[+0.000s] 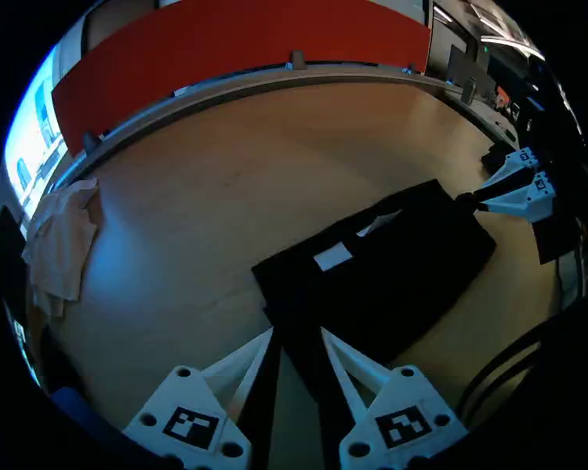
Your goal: Fold towel
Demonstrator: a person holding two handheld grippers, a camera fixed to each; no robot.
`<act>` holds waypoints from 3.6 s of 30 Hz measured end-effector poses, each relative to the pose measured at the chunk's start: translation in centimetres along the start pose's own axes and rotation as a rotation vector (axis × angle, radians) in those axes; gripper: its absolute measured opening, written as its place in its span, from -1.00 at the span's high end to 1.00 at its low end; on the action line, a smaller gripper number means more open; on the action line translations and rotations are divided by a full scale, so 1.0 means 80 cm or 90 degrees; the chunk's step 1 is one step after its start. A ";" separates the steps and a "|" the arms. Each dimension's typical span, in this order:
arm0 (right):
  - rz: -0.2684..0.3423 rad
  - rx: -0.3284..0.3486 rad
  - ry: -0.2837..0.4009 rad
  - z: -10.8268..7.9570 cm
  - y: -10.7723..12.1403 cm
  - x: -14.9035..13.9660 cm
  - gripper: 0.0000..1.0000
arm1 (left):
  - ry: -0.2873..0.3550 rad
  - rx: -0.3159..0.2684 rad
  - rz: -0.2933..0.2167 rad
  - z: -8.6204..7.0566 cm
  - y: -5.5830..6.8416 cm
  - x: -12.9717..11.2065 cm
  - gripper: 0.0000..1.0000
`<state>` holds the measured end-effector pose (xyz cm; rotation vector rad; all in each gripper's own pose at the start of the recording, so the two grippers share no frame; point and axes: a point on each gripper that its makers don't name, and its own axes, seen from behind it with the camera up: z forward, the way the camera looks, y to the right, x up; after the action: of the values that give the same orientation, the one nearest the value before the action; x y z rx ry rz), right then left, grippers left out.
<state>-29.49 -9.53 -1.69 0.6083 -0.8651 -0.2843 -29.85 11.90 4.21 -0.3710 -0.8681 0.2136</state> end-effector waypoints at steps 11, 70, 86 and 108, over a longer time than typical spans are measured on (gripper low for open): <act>0.001 -0.034 -0.013 0.016 0.013 -0.002 0.35 | -0.001 0.037 0.001 0.015 -0.020 0.005 0.23; 0.019 -0.090 0.036 -0.017 0.025 -0.004 -0.96 | 0.044 0.063 -0.051 -0.028 -0.034 0.003 -0.84; 0.035 -0.084 0.044 -0.054 -0.011 -0.042 -0.95 | 0.044 0.073 -0.082 -0.059 -0.015 -0.046 -0.84; -0.023 -0.026 0.034 -0.044 -0.027 -0.041 -0.95 | 0.066 0.129 -0.165 -0.098 -0.040 -0.099 -0.84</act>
<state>-28.78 -8.33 -6.76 0.5912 -0.7962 -0.3170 -28.71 4.53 -4.68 -0.0783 -0.7761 0.0414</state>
